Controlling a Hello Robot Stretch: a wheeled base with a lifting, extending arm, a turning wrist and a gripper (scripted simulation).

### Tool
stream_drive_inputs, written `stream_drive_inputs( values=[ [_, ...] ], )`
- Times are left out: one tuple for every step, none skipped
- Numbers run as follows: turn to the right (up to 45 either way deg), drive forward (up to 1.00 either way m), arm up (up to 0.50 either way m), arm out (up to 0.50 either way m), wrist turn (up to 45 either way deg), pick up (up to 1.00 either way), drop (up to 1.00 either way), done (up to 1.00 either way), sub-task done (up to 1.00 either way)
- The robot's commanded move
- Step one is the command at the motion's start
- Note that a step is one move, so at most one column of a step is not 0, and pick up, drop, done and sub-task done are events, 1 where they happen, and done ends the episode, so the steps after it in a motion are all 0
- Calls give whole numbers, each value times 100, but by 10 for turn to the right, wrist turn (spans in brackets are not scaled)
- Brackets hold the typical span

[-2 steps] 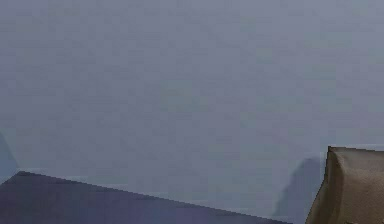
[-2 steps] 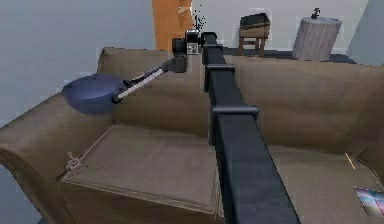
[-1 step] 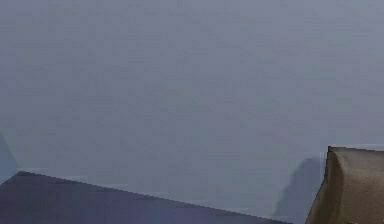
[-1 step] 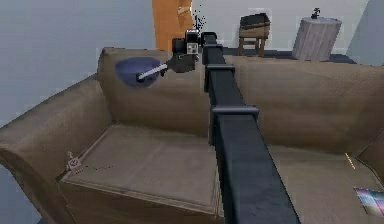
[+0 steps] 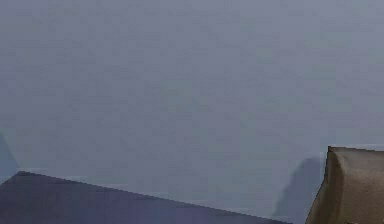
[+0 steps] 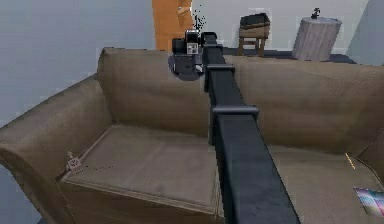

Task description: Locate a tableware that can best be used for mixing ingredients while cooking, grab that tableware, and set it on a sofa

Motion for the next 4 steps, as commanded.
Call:
stream_drive_inputs(
  values=[
    [0,0,0,0,240,0,0,0,0],
    [0,0,-24,0,0,0,0,0,0],
    [0,0,-32,0,0,0,0,0,0],
    [0,0,0,0,0,0,100,0,0]
  ],
)
